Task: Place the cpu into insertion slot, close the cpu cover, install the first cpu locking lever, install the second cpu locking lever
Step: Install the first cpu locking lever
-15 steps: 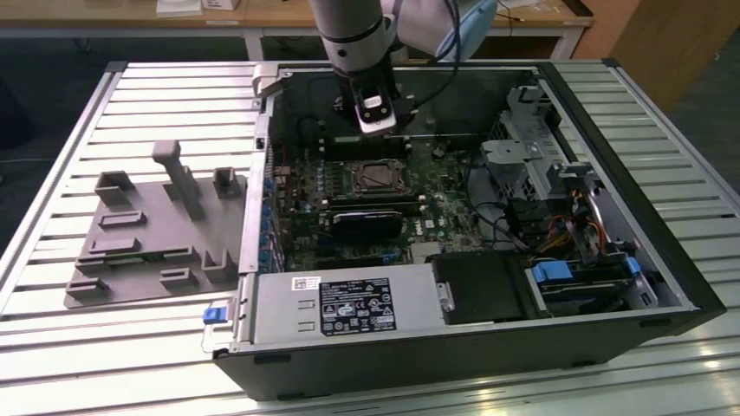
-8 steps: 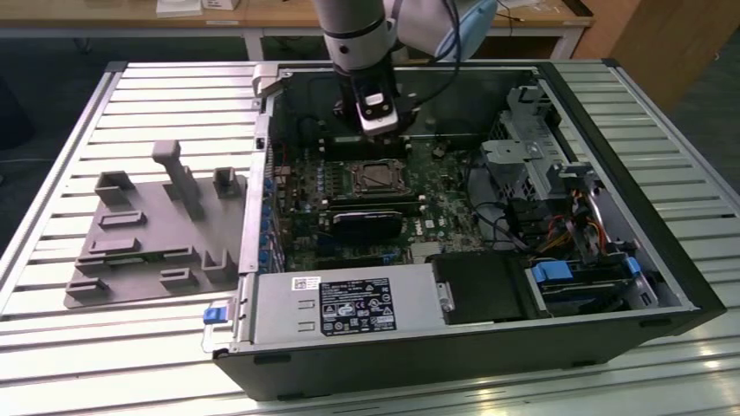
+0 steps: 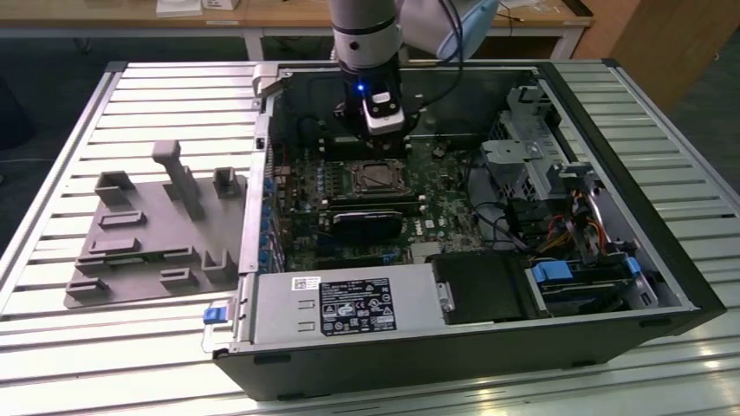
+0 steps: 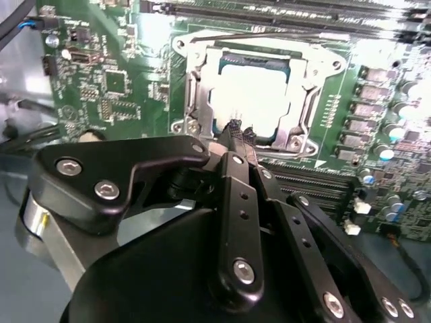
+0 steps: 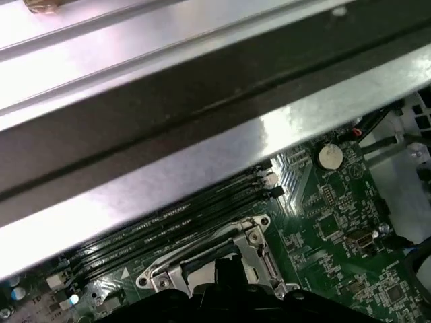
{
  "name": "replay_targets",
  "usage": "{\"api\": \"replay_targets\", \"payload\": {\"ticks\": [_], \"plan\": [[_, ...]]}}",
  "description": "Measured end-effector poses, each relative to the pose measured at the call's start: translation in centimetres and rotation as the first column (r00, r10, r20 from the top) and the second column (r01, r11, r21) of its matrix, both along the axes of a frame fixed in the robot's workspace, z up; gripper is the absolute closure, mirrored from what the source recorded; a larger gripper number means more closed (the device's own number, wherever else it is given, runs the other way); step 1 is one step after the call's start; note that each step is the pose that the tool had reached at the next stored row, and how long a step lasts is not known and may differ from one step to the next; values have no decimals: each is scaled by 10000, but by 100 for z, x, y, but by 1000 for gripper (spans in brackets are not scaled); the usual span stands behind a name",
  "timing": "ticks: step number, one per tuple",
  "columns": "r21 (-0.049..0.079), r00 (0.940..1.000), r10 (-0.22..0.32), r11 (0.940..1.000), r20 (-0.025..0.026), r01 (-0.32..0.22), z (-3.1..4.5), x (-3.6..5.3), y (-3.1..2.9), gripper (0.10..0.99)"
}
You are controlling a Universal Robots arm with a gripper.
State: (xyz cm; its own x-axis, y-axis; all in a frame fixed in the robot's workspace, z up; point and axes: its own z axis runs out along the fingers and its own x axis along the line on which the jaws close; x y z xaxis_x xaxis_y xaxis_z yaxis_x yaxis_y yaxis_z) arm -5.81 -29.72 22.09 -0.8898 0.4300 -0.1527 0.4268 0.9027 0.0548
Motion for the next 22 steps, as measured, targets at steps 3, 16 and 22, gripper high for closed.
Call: {"api": "replay_targets", "payload": {"ticks": [3, 16, 22], "plan": [[-13, 9998, 14, 10000, -194, -14, -23, 21, -22, 984], [-12, 9989, 222, 9998, -401, -223, -96, 44, -151, 984], [-19, 9945, 970, 9953, -401, -971, -99, 38, -154, 984]]}}
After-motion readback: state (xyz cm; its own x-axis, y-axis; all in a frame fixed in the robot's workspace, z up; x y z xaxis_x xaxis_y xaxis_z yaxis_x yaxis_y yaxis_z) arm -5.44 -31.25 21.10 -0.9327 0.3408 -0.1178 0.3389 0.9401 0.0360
